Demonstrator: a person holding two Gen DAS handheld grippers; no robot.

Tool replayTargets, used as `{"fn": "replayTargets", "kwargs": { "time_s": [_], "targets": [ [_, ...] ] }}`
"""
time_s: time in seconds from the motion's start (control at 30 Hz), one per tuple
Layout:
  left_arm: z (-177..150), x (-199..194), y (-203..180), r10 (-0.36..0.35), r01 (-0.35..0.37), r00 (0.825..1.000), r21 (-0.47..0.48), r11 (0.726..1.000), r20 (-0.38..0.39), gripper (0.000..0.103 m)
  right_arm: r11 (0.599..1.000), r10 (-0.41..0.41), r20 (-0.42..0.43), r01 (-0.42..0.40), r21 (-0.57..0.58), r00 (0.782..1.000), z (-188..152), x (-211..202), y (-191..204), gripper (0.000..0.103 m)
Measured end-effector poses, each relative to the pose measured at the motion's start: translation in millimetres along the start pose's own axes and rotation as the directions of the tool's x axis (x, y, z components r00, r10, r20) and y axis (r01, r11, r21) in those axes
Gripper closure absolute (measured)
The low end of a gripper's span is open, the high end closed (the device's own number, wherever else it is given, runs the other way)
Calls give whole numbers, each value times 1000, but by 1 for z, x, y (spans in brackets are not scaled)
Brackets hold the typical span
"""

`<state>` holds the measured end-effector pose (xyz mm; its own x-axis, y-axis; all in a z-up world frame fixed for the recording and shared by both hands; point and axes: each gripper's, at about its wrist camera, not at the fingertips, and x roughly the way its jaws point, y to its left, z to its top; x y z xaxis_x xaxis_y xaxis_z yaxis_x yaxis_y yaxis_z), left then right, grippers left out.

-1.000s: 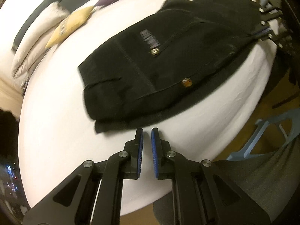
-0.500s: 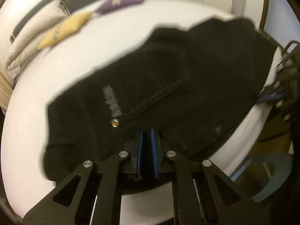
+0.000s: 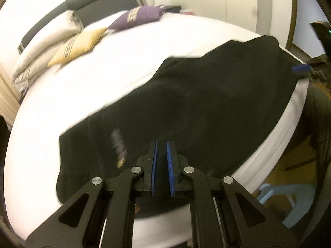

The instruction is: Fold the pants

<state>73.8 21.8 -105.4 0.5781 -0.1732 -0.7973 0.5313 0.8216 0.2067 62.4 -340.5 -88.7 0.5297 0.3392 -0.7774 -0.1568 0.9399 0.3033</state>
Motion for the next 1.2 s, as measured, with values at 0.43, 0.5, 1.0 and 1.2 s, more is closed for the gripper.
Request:
{"fn": "replayTargets", "kwargs": {
  "time_s": [0.43,0.5,1.0,1.2],
  "targets": [
    [-11,55,-11,10,-23,991,-102,995,-130,94,549,147,259,-297,782,955,-2,14,-233,66],
    [-7,57,-12,13,-27,991,-98,995,-136,94,509,173,300,-346,788,938,0,28,-237,67],
    [-24,62,-20,50,-65,991,-115,991,-126,94,567,135,90,-152,810,987,117,27,-219,49],
    [-25,63,-17,50,-65,992,-130,989,-117,94,513,-24,229,-185,838,973,99,-13,-250,30]
  ]
}}
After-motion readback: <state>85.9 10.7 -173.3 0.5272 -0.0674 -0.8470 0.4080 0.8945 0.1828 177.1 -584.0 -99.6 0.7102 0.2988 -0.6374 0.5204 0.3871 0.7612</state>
